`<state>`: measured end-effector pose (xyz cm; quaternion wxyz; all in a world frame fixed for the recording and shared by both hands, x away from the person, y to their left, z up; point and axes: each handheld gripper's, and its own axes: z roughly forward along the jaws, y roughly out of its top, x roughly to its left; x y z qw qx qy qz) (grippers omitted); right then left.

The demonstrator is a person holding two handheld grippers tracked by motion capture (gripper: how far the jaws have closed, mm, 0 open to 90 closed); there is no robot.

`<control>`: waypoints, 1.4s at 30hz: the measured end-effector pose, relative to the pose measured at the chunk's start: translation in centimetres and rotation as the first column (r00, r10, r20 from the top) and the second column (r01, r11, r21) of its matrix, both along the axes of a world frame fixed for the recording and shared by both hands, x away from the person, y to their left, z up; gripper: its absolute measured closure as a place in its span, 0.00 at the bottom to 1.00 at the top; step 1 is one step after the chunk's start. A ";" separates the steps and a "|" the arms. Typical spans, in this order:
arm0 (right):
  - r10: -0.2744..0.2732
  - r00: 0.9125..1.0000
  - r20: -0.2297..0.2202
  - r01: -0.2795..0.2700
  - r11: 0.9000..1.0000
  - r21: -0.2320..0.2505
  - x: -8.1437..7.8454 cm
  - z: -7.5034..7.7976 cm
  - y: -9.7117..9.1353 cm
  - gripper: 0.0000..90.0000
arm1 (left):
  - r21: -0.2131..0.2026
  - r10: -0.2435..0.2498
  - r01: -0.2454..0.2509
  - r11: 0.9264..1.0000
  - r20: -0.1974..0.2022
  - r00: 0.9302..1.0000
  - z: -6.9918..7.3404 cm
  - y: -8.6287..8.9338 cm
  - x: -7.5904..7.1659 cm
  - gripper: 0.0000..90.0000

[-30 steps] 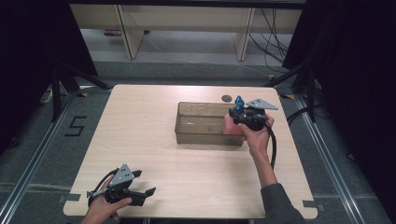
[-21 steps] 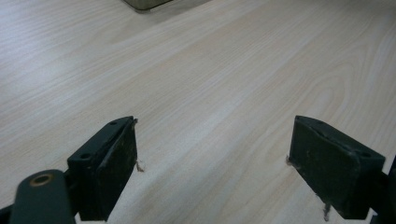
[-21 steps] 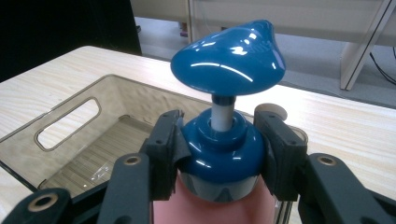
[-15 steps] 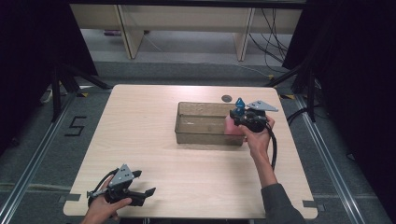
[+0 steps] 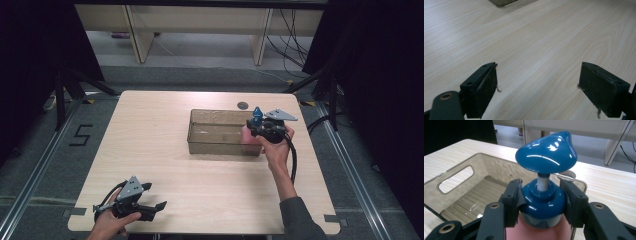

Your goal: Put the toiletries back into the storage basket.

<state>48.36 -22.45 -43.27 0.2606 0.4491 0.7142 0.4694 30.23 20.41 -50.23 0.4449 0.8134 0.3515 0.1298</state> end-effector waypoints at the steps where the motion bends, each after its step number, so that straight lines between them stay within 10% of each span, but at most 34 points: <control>1: -0.002 1.000 -0.001 0.002 1.000 -0.011 -0.1 0.0 -0.1 0.60 | 0.001 0.005 -0.005 1.000 -0.001 1.000 0.0 0.0 0.0 0.16; 23: -0.028 1.000 -0.007 0.028 0.999 -0.022 -0.5 -0.5 0.2 0.49 | 0.014 0.006 -0.006 1.000 0.001 1.000 0.0 0.1 0.0 0.16; 32: -0.064 0.997 -0.054 0.070 0.990 0.123 -1.5 0.0 -0.6 0.26 | 0.002 0.012 -0.012 1.000 0.002 1.000 -0.1 -0.1 -0.1 0.16; 33: -0.045 0.998 -0.033 0.049 0.992 0.119 -1.6 0.2 -0.8 0.25 | 0.044 0.000 0.000 0.999 0.006 1.000 0.1 0.2 0.1 0.16; 42: -0.050 0.998 -0.049 0.056 0.988 0.146 -2.6 0.6 -1.1 0.24 | 0.004 0.001 -0.001 1.000 0.002 1.000 0.0 0.0 0.0 0.16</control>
